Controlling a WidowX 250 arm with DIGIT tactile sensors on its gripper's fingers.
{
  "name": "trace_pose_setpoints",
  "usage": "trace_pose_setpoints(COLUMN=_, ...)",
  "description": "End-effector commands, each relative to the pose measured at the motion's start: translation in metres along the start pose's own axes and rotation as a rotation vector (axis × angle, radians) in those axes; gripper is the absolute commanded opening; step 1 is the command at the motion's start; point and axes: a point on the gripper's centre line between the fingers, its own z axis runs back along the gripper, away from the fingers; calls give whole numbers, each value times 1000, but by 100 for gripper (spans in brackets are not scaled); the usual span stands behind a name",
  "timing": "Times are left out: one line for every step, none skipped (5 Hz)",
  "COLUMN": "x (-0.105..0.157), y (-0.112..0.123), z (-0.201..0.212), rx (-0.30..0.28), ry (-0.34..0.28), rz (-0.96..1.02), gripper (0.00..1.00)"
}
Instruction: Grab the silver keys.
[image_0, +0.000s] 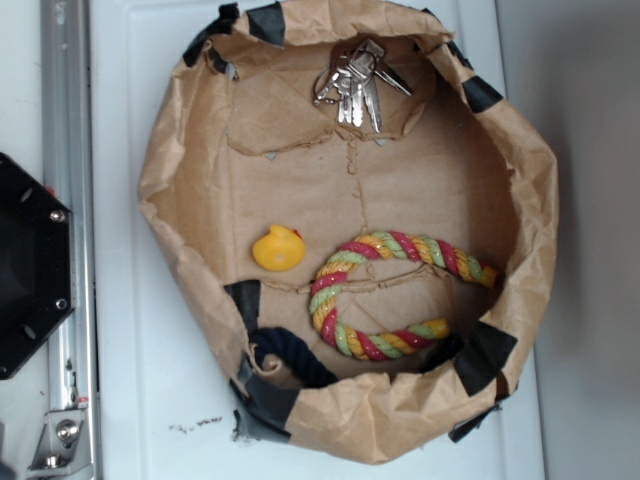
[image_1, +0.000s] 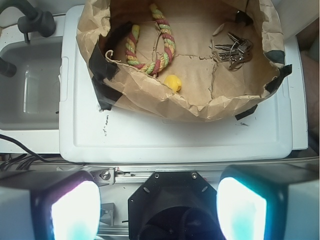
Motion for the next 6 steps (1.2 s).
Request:
trace_pose_setpoints(x=0, y=0, z=0, rx=0, ry=0, rz=0, gripper=100)
trace_pose_setpoints(x=43, y=13, z=-21, rx=11, ry=-48, rz=74, gripper=100)
trace_pose_setpoints(x=76, y=37, z=-49, rx=44, ry=-137, rz=98, gripper=100)
trace_pose_setpoints(x=96, y=58, z=-70, rx=69, ry=-195, rz=88, gripper=100)
trace_pose_setpoints(x=96, y=58, z=-70, rx=69, ry=-195, rz=88, gripper=100)
trace_pose_setpoints(x=96, y=58, z=-70, rx=69, ry=-195, rz=88, gripper=100)
